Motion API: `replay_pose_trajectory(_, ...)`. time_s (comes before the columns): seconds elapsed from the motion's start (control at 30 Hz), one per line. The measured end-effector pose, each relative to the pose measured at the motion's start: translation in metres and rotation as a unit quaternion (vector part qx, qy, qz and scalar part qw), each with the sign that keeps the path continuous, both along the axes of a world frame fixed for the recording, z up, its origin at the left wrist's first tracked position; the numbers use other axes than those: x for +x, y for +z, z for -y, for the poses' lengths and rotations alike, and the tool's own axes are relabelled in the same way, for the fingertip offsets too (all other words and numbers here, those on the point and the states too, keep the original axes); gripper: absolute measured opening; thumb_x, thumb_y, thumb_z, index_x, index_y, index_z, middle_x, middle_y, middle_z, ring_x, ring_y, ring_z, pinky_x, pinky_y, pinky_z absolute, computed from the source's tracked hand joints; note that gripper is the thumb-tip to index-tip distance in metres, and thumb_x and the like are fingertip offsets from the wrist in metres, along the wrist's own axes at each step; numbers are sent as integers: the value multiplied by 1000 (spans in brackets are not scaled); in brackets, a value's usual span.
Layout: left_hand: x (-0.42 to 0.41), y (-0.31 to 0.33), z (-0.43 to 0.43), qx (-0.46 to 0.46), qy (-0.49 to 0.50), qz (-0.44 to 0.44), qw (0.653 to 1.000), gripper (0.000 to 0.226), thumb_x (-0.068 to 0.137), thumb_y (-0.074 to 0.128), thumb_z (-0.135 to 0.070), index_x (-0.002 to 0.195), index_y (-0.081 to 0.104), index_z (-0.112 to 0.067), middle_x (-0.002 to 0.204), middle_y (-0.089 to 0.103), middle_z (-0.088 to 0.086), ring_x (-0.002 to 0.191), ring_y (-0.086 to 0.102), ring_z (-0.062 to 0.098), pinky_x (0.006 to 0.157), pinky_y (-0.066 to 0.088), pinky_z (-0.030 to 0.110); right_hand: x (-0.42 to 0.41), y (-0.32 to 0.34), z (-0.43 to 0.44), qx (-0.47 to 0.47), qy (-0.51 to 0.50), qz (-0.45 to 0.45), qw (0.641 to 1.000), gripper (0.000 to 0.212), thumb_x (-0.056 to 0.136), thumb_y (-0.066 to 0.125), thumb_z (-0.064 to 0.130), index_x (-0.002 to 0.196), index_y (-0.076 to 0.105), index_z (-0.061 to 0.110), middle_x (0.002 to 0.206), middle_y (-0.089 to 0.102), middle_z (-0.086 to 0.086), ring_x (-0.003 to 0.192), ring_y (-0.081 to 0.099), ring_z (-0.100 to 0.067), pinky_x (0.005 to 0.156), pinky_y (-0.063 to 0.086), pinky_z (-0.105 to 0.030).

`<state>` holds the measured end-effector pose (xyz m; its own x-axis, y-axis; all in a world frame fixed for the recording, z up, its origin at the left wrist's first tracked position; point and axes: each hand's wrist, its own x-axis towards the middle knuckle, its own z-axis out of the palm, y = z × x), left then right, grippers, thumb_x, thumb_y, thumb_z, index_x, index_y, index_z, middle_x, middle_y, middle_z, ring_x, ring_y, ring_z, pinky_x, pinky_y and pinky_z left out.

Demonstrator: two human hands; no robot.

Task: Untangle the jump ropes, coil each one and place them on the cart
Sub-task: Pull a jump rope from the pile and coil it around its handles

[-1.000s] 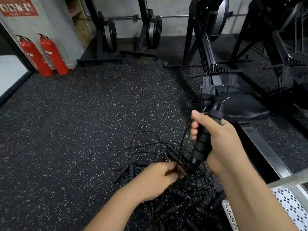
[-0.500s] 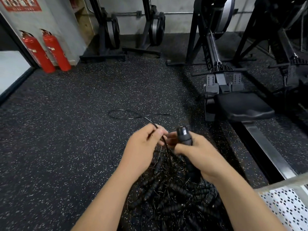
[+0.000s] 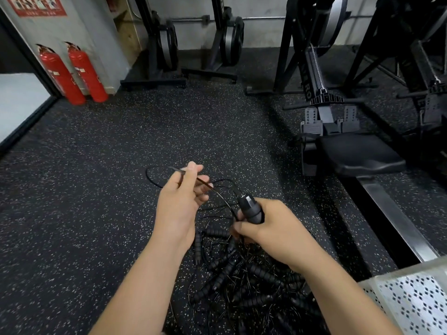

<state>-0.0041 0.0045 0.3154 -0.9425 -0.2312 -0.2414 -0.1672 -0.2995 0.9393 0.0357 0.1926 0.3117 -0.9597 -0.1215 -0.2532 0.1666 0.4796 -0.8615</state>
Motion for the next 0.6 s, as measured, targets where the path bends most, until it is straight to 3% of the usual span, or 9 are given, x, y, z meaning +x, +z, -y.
replay_pose_trajectory(0.07,2,0,-6,4,-21,21,1000,41,107,59,-48,117,71,-10,99,75,9,86,72,18,76,57,33,0,9,-1,-71,-26,-1,997,14,89,85,22,96,72,20,89,81,-4,88,80,-28,90,64,-58)
replay_pose_trajectory(0.17,10,-1,-20,-39,-111,31,993,58,104,52,-63,112,70,-9,101,75,12,89,76,24,87,62,43,-1,27,-3,-187,-85,-7,979,15,93,81,3,104,70,7,94,83,-13,92,82,-27,87,65,-48)
replay_pose_trajectory(0.27,21,-3,-38,-95,-260,41,960,62,102,37,-77,101,80,-34,109,82,3,108,78,22,109,53,53,-2,37,-12,-258,-154,-41,953,17,93,82,3,106,71,6,97,82,-17,94,82,-32,84,66,-45)
replay_pose_trajectory(0.33,28,-6,-51,-120,-329,49,935,61,103,31,-80,111,80,-44,116,82,-5,117,75,17,118,44,54,-2,42,-19,-282,-195,-60,937,19,92,83,4,108,72,5,97,83,-14,95,82,-31,83,67,-43)
replay_pose_trajectory(0.43,33,-17,-61,-188,-361,56,912,64,104,28,-80,119,79,-45,117,80,-19,118,72,5,120,43,45,-4,48,-30,-328,-235,-72,912,21,94,80,3,112,69,5,100,83,-14,96,82,-29,78,65,-38)
replay_pose_trajectory(0.5,35,-23,-63,-243,-381,55,890,62,101,30,-83,118,78,-46,118,78,-24,118,70,6,117,45,46,-6,49,-37,-351,-268,-83,893,22,94,78,1,113,67,5,101,83,-15,93,82,-29,74,63,-35)
replay_pose_trajectory(0.6,36,-25,-62,-307,-402,36,862,43,101,41,-69,117,74,-48,115,75,-31,112,67,-2,111,49,40,-8,49,-46,-370,-304,-96,873,26,93,79,0,115,66,5,101,82,-17,89,80,-26,74,63,-36)
